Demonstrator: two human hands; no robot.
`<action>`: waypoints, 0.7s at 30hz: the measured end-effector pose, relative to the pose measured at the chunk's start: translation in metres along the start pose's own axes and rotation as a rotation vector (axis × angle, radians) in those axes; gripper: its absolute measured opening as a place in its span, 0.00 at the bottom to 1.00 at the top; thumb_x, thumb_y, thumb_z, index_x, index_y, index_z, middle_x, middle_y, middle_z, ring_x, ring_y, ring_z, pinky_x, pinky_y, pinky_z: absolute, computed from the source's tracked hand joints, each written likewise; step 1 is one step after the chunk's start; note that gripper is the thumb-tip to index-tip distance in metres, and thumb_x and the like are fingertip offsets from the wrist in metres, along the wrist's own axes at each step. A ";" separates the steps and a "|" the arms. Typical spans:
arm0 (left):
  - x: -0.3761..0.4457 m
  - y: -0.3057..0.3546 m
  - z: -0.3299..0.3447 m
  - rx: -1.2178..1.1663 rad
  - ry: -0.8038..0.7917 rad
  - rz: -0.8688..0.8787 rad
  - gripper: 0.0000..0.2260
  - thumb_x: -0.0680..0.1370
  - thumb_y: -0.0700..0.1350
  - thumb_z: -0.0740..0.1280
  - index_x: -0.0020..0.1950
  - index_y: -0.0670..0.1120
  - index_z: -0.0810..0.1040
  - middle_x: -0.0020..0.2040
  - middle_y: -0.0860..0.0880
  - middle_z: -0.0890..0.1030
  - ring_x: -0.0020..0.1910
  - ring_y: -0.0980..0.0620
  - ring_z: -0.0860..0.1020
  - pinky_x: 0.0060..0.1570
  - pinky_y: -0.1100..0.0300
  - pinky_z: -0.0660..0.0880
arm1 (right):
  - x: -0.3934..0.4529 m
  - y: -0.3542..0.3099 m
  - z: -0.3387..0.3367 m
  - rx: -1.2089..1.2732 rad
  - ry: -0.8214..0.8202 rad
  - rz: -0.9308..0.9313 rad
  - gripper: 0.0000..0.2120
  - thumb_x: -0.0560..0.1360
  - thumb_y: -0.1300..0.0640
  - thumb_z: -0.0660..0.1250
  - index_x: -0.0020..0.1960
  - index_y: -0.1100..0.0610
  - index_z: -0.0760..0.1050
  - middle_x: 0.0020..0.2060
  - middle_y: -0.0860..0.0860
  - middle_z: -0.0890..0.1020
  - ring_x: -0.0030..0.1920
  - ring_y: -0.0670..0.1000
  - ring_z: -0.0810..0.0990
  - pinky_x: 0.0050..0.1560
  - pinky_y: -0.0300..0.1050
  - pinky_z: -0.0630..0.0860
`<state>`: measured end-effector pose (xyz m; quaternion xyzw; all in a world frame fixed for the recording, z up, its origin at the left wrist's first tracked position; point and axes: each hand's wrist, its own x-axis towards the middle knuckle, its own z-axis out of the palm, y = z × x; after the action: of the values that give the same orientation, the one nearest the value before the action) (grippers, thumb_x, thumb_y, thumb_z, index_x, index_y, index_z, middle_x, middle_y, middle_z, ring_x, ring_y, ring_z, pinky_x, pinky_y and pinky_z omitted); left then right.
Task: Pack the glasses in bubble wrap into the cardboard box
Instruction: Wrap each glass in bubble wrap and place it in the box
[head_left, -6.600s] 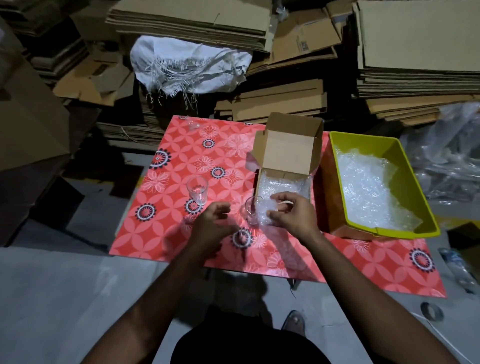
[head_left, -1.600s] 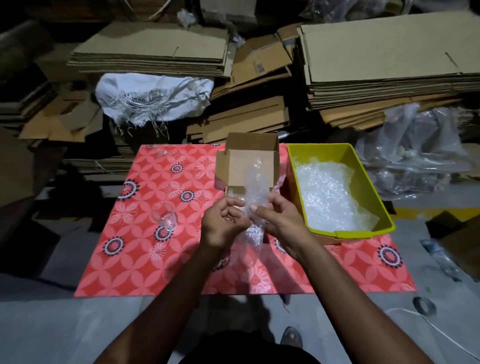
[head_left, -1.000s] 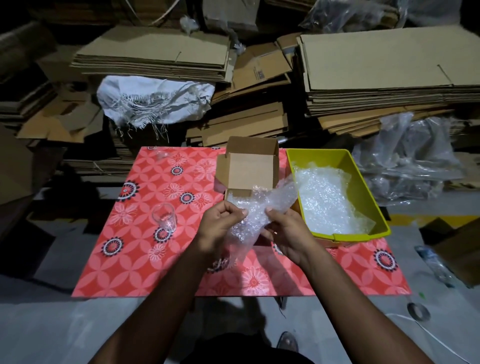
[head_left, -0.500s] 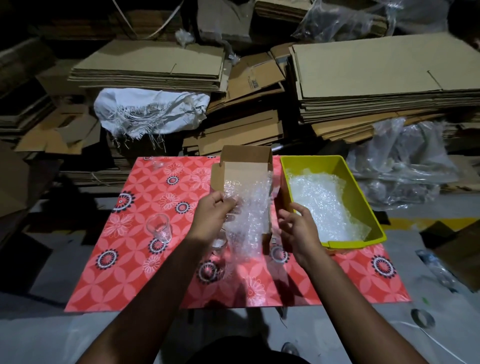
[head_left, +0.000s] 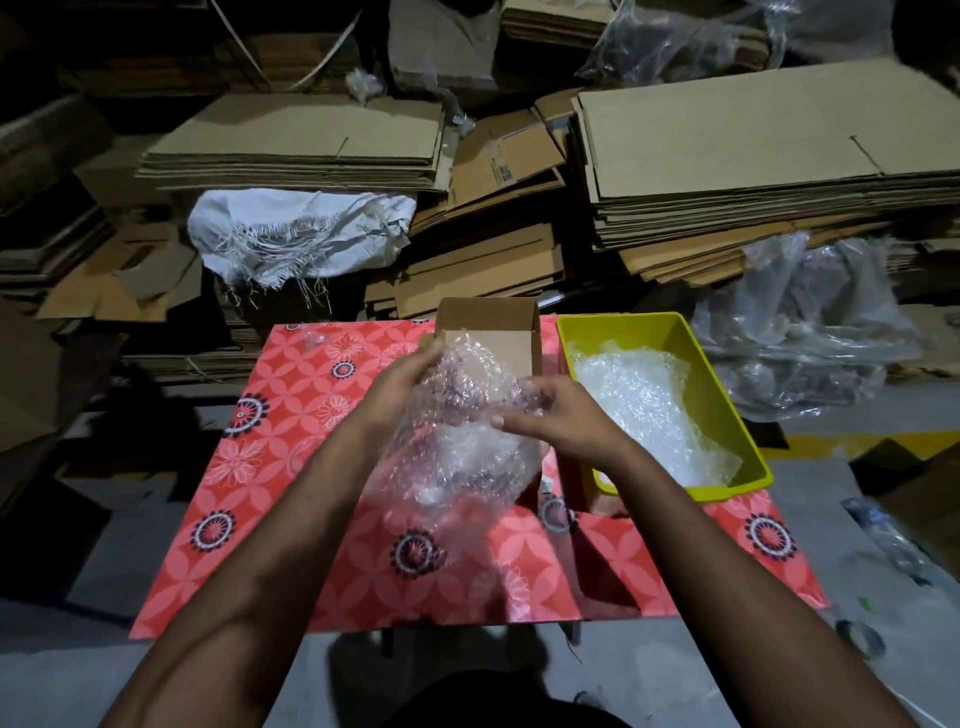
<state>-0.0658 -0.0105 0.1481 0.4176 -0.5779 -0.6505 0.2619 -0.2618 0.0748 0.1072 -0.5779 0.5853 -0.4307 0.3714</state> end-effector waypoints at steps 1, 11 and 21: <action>0.000 0.000 -0.003 -0.128 -0.041 -0.036 0.21 0.84 0.59 0.52 0.71 0.50 0.71 0.61 0.48 0.79 0.52 0.46 0.76 0.60 0.50 0.71 | 0.001 -0.001 0.000 0.104 0.045 0.031 0.04 0.74 0.57 0.76 0.43 0.56 0.82 0.39 0.50 0.86 0.42 0.48 0.85 0.46 0.43 0.80; -0.018 -0.042 0.003 -0.044 0.038 0.011 0.19 0.84 0.52 0.58 0.70 0.42 0.72 0.63 0.47 0.78 0.65 0.52 0.75 0.66 0.50 0.68 | -0.006 0.018 0.005 0.416 0.462 0.373 0.15 0.78 0.52 0.72 0.57 0.61 0.74 0.35 0.49 0.75 0.22 0.38 0.72 0.23 0.35 0.68; 0.001 -0.048 -0.017 0.017 0.144 0.231 0.08 0.81 0.41 0.67 0.53 0.49 0.85 0.51 0.49 0.85 0.52 0.50 0.81 0.54 0.55 0.77 | -0.022 0.018 -0.029 0.432 0.064 0.131 0.11 0.81 0.60 0.67 0.62 0.56 0.78 0.36 0.56 0.71 0.34 0.52 0.70 0.31 0.37 0.72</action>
<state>-0.0452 -0.0103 0.1012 0.3959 -0.6074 -0.5793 0.3724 -0.2939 0.0979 0.0996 -0.4319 0.5272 -0.5392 0.4948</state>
